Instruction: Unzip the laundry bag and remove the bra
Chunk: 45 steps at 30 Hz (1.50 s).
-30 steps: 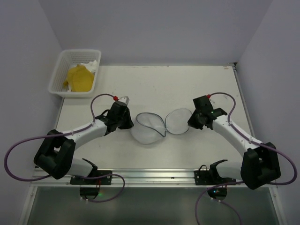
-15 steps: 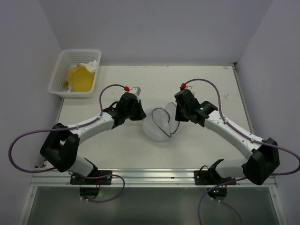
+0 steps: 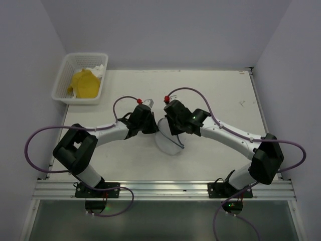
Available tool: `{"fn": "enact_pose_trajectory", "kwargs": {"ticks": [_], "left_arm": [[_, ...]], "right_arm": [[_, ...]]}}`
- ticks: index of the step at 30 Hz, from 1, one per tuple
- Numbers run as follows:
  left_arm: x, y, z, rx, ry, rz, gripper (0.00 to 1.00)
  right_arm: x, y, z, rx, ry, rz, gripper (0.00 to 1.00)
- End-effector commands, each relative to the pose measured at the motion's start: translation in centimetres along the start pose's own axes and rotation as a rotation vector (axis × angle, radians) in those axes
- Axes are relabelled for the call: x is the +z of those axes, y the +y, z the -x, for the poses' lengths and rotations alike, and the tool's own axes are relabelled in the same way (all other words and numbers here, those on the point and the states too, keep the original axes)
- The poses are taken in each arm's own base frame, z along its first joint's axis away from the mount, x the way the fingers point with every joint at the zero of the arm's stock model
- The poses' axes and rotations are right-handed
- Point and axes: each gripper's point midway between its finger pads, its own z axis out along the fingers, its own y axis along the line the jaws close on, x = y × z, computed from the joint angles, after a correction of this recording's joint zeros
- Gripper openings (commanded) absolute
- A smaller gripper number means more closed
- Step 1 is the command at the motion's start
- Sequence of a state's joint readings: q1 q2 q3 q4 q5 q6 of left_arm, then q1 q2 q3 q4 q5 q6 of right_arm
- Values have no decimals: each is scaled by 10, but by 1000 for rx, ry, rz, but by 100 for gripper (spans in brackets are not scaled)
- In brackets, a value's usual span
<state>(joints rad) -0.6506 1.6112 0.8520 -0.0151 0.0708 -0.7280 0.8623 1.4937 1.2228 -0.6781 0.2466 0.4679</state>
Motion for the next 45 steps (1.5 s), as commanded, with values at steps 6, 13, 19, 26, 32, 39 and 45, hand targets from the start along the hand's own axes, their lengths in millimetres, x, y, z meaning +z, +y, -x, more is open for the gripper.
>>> {"fn": "enact_pose_trajectory", "kwargs": {"ticks": [6,13,19,26,32,39,45], "left_arm": [[12,16,-20,-24,12,18,0],[23,29,-32,-24,42,49,0],[24,35,-32,-36,39,59,0],[17,37,-17,-67,8,32,0],[13,40,-24,-105,20,-2,1],[4,57,-25,-141,8,15,25],[-18,82,-11,-182,-50,58,51]], "right_arm": [[3,57,2,-201,-27,159,0],[7,87,-21,-304,-11,262,0],[-11,86,-17,-365,-43,298,0],[14,78,-53,-368,15,304,0],[38,78,-84,-343,52,335,0],[52,76,-95,-345,46,330,0],[69,79,-106,-345,84,332,0]]}}
